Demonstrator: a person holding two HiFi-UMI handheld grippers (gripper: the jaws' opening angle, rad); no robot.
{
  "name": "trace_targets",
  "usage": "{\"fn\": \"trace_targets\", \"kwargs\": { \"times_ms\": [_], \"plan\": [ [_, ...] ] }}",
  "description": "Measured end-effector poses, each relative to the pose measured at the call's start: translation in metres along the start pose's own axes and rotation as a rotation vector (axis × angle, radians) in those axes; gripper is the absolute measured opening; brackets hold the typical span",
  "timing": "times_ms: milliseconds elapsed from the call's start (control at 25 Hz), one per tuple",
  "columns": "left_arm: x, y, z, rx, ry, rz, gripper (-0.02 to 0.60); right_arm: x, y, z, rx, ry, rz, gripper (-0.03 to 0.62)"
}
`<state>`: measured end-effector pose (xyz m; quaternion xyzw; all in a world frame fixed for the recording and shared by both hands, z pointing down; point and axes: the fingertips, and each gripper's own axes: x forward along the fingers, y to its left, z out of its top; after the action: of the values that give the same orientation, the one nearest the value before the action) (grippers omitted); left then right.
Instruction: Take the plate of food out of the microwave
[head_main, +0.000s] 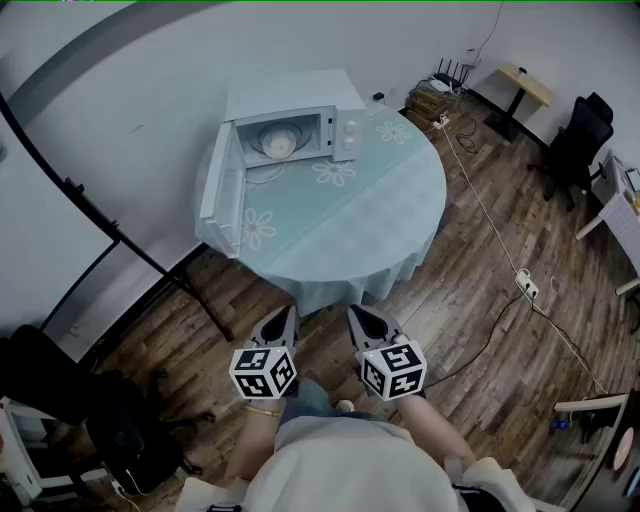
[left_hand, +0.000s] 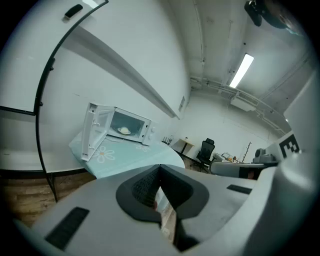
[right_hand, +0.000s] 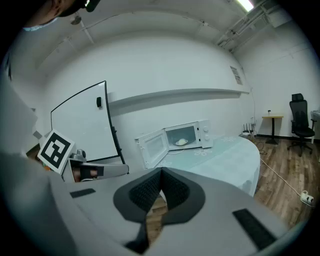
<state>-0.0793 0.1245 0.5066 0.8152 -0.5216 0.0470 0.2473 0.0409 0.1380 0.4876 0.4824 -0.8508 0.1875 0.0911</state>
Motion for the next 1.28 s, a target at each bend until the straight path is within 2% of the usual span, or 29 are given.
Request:
{"fn": "trace_targets", "kwargs": {
  "times_ms": [360, 760, 1280],
  "plan": [
    [-0.039, -0.054, -0.023, 0.046, 0.005, -0.013, 0.014, -0.051, 0.008, -0.017, -0.017, -0.019, 0.038, 0.006],
    [-0.054, -0.065, -0.027, 0.008, -0.008, -0.005, 0.014, -0.066, 0.018, -0.017, -0.028, -0.036, 0.109, 0.006],
    [-0.052, -0.058, -0.032, -0.031, -0.006, 0.035, 0.014, -0.059, 0.018, -0.025, -0.019, 0.0, 0.144, 0.006]
  ]
}}
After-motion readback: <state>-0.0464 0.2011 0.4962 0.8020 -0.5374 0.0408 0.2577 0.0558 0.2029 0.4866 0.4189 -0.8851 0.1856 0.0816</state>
